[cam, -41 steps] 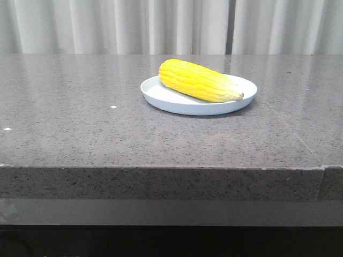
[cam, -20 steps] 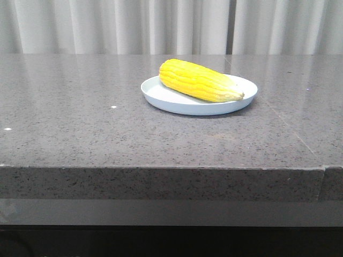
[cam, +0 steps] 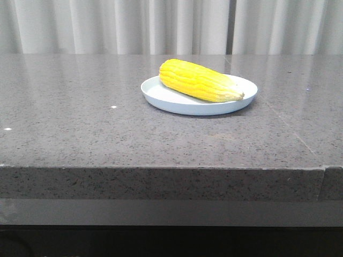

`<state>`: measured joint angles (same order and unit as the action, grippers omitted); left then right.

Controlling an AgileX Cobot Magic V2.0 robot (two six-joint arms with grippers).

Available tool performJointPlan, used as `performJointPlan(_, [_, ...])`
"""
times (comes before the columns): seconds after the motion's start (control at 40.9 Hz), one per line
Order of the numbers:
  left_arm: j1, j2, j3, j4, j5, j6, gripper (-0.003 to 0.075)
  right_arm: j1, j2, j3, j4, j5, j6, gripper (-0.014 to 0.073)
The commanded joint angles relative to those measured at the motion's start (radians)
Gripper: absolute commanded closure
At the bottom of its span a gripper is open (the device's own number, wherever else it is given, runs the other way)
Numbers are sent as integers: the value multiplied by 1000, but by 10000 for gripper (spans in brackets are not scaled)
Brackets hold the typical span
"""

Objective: Place corn on plate with both arms

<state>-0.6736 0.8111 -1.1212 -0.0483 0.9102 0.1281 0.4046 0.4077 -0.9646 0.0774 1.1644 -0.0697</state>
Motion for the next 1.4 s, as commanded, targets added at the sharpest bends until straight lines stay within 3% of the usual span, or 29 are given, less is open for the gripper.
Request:
performJointPlan(0.0, [-7,-4,-23,-5,-62,-8,741,-5,11,-15,-10,-75,2,680])
performJointPlan(0.343, [-14,-6,0,-1,-76,-8,741,-5,11,-15,-10,-75,2,680])
performJointPlan(0.441, [48,-29,69,10,-155,-3,741,-5,11,-15,-10,-75,2,680])
performJointPlan(0.661, [289,-227,417,30,-552,-4,741,-5,11,-15,-9,-75,2,680])
performJointPlan(0.832, [448,-451,708,30,-751,-4,741,-5,11,-15,-9,-75,2,680])
performJointPlan(1.028, [604,-679,990,-6,-809,-4,741,-5,11,-15,-9,-75,2,680])
performJointPlan(1.224, [643,-814,1150,-25,-910,-4,741,-5,11,-15,-9,-75,2,680])
performJointPlan(1.371, [645,-835,1153,-27,-910,-4,741,-5,12,-15,-9,-74,2,680])
